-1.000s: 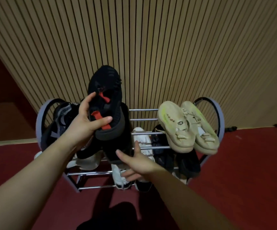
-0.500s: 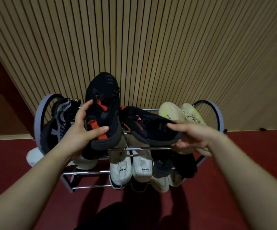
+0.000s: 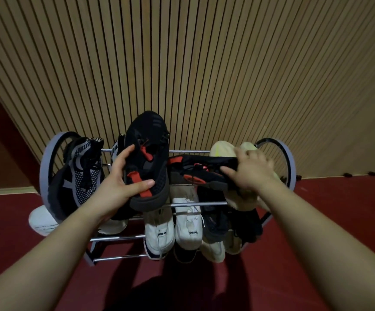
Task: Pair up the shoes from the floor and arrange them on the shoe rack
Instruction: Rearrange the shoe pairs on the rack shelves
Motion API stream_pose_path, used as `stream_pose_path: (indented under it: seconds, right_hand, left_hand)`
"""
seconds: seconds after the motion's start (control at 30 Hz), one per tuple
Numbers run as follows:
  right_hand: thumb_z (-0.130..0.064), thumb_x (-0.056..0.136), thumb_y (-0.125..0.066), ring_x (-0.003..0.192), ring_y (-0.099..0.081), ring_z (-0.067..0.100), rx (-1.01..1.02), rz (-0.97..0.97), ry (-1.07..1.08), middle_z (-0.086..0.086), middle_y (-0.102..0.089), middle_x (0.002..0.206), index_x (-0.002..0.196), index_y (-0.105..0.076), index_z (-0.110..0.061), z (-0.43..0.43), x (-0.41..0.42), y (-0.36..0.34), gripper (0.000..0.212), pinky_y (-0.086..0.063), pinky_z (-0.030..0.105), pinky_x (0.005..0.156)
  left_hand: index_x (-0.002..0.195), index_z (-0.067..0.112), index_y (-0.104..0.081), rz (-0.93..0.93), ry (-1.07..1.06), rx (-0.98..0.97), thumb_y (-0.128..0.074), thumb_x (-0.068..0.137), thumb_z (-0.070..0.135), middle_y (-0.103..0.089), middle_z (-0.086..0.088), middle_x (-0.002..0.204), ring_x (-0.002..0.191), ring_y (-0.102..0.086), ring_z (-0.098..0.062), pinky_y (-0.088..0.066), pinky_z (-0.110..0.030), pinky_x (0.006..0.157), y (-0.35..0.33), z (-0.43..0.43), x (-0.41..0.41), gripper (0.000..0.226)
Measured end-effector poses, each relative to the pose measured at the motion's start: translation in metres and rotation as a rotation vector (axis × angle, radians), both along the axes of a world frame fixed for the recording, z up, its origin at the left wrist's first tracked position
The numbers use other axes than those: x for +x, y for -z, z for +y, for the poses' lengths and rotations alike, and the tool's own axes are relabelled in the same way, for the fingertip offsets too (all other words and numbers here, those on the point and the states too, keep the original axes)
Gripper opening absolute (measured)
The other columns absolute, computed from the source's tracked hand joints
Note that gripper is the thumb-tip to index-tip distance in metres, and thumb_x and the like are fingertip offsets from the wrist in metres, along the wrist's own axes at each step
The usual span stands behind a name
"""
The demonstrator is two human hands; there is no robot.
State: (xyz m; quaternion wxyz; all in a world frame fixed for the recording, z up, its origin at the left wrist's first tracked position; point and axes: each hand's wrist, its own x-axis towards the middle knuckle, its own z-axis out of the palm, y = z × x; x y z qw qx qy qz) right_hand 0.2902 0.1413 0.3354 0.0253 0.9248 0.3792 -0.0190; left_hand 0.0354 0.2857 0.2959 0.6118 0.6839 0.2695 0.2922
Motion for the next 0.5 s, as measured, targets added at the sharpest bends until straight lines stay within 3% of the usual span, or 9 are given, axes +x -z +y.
stream_pose_path:
  seconds: [0.1,0.27,0.37,0.5]
  right_hand:
    - [-0.073,0.08,-0.045,0.146,-0.003,0.032,-0.051,0.029,-0.257,0.01,-0.011,0.158,0.151,-0.001,-0.032,0.03,-0.029,0.007,0.093,-0.001,0.053,0.115]
    - [-0.074,0.067,-0.062,0.144,0.003,0.04,-0.308,0.038,-0.341,0.014,0.003,0.159,0.147,0.021,-0.031,0.087,-0.056,0.028,0.123,0.005,0.055,0.114]
    - [-0.069,0.067,-0.068,0.143,-0.006,0.043,-0.349,-0.029,-0.291,0.018,0.0,0.158,0.145,0.025,-0.029,0.104,-0.056,0.034,0.128,-0.003,0.056,0.114]
    - [-0.052,0.074,-0.07,0.137,-0.026,0.038,-0.366,-0.026,-0.269,0.018,-0.024,0.151,0.148,0.019,-0.026,0.106,-0.056,0.032,0.119,-0.015,0.052,0.113]
  left_hand:
    - [0.143,0.036,-0.023,0.006,0.005,0.007,-0.071,0.076,0.004,-0.043,0.027,0.12,0.094,-0.052,0.024,-0.047,-0.004,0.077,0.0,-0.001,-0.002,0.088]
    - [0.141,0.041,-0.023,0.018,-0.022,0.028,-0.072,0.076,0.006,-0.041,0.025,0.124,0.1,-0.049,0.021,-0.045,-0.001,0.076,-0.002,-0.001,-0.016,0.088]
    - [0.141,0.039,-0.023,0.02,-0.017,0.046,-0.071,0.077,0.004,-0.039,0.03,0.12,0.095,-0.049,0.027,-0.044,0.0,0.074,-0.004,-0.001,-0.026,0.087]
    - [0.139,0.043,-0.023,0.022,0.002,0.038,-0.072,0.075,0.009,-0.039,0.032,0.123,0.1,-0.048,0.026,-0.045,-0.004,0.081,-0.002,0.004,-0.036,0.088]
